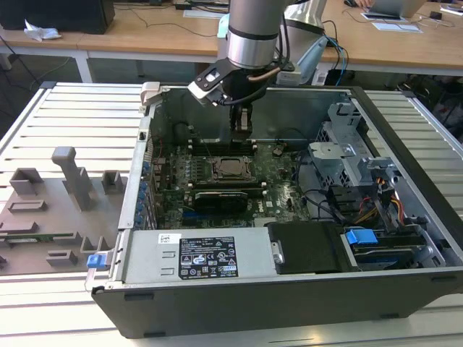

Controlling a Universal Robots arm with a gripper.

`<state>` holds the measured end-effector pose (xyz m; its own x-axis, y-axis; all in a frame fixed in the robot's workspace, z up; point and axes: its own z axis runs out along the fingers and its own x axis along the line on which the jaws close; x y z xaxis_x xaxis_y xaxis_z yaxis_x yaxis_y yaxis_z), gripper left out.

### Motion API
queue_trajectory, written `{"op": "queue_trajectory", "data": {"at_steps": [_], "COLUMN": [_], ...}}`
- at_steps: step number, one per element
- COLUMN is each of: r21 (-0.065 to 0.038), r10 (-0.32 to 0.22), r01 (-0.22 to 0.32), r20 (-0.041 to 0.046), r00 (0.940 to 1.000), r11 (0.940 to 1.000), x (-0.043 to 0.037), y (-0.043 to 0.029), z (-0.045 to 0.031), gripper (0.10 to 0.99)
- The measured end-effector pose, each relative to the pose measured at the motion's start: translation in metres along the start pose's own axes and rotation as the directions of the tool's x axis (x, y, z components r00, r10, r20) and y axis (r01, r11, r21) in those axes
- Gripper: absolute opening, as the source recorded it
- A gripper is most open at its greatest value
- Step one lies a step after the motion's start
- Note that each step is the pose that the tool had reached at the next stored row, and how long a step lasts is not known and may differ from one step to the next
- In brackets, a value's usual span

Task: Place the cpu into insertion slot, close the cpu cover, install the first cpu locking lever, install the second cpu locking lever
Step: 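Close the cpu cover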

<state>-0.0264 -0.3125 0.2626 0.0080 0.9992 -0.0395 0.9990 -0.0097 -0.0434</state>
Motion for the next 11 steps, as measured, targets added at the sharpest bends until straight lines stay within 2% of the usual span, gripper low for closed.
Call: {"op": "queue_trajectory", "data": {"at_steps": [5,9,11], "r21": [0.0,0.0,0.0], "r10": [0.0,0.0,0.0], "r01": [0.0,0.0,0.0], "r20": [0.0001,0.0001,-0.0003], "r00": [1.0,1.0,1.0], "r11": [1.0,1.0,1.0], "x": [-0.0003,-0.0007,-0.0007], "y": [-0.0003,-0.0008,-0.0008], "z": [-0.0076,-0.0178,-0.019], "gripper": [0.106,0.106,0.106]}}
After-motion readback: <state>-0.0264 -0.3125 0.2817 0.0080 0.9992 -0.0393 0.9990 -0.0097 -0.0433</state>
